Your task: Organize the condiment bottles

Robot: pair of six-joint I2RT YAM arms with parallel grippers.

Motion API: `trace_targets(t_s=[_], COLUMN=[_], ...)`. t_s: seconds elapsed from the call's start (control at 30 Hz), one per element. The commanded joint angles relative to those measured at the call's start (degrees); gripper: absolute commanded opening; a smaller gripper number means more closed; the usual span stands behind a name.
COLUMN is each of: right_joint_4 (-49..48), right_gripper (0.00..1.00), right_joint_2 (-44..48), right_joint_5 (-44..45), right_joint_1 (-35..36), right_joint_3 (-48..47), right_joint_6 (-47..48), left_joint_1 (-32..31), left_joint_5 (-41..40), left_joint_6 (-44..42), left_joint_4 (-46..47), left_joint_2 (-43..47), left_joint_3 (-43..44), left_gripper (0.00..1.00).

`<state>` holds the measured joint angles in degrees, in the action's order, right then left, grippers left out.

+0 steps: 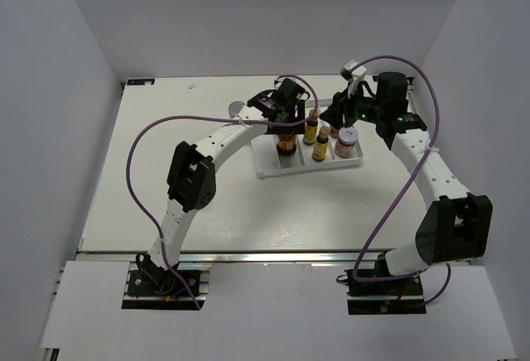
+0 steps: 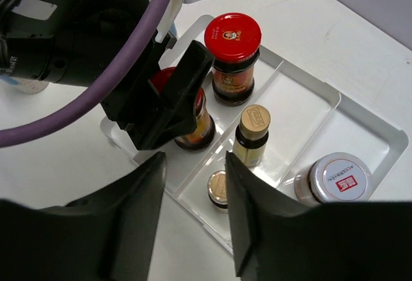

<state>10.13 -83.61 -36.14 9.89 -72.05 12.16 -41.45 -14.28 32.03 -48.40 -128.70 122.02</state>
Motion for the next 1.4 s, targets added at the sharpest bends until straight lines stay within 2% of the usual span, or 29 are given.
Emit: trace_targets(t_s=[0.0,0.03,0.13,0.37,0.43,0.5,0.57,0.63,0.8,0.87,0.93,0.97,1.0,1.03,1.27,1.37], right_joint_4=[-1.78,-1.69,-1.25,-0.72,-0.9,-0.38,2.33,2.88,6.2,7.27,9.72,10.69,11.83,12.71,14.56,12.12], right_gripper=[0.5,0.55,0.61,0.65,0.65,0.65,0.64,0.64,0.66,0.74,0.83,0.86,0.88,0.89,0.89,0.89], right_joint_2=[1.7,1.7,1.61,2.05,1.44,-0.93,-4.25,-6.11,-13.4,-18.39,-22.36,-26.3,-28.08,-29.84,-42.4,-43.82], right_joint_5=[-1.47,-1.56,-2.35,-4.12,-4.02,-4.46,-4.38,-3.06,6.33,11.93,15.21,16.44,17.41,17.59,24.1,26.29], right_joint_1=[-0.31,-0.31,-0.31,-0.22,-0.22,0.04,1.26,2.41,11.98,16.62,19.88,20.77,21.48,22.1,26.93,28.08], right_joint_3=[0.42,0.33,-0.1,-2.21,-3.35,-5.37,-9.94,-13.18,-20.57,-26.26,-31.19,-36.53,-38.67,-40.52,-51.51,-51.0], right_joint_6=[0.14,0.32,1.11,4.1,4.62,4.19,3.92,3.48,5.24,3.58,0.15,-0.82,-1.78,-2.23,-5.31,-5.39], left_joint_1=[-0.82,-0.82,-0.91,-0.91,-0.56,0.66,1.89,4.09,6.56,6.65,6.65,6.65,6.65,6.65,6.65,6.65], left_joint_5=[1.01,1.19,1.19,-0.91,-3.28,-6.61,-8.38,-10.05,-14.01,-14.81,-14.55,-14.89,-15.07,-15.16,-16.12,-16.3], left_joint_6=[-0.74,-0.83,-0.92,-1.44,-1.8,-2.06,-2.06,-1.97,0.39,1.36,1.98,3.46,4.26,4.96,11.73,12.97], left_joint_4=[1.03,0.77,0.76,-1.25,-1.87,-2.66,-2.14,-1.34,-3.97,-4.59,-4.77,-5.12,-5.82,-6.35,-11.09,-12.77], left_joint_2=[3.46,3.63,4.6,7.76,12.58,16.97,25.4,34.16,48.88,55.19,59.08,61.01,64.16,65.58,73.68,75.09], left_joint_3=[3.75,4.1,5.33,12.37,11.41,6.85,1.5,-7.55,-22.75,-26.55,-32.07,-33.67,-35.08,-37.53,-43.44,-44.4], left_gripper=[0.89,0.89,0.91,0.93,0.91,0.89,0.85,0.81,0.6,0.6,0.69,0.74,0.82,0.84,0.89,0.89])
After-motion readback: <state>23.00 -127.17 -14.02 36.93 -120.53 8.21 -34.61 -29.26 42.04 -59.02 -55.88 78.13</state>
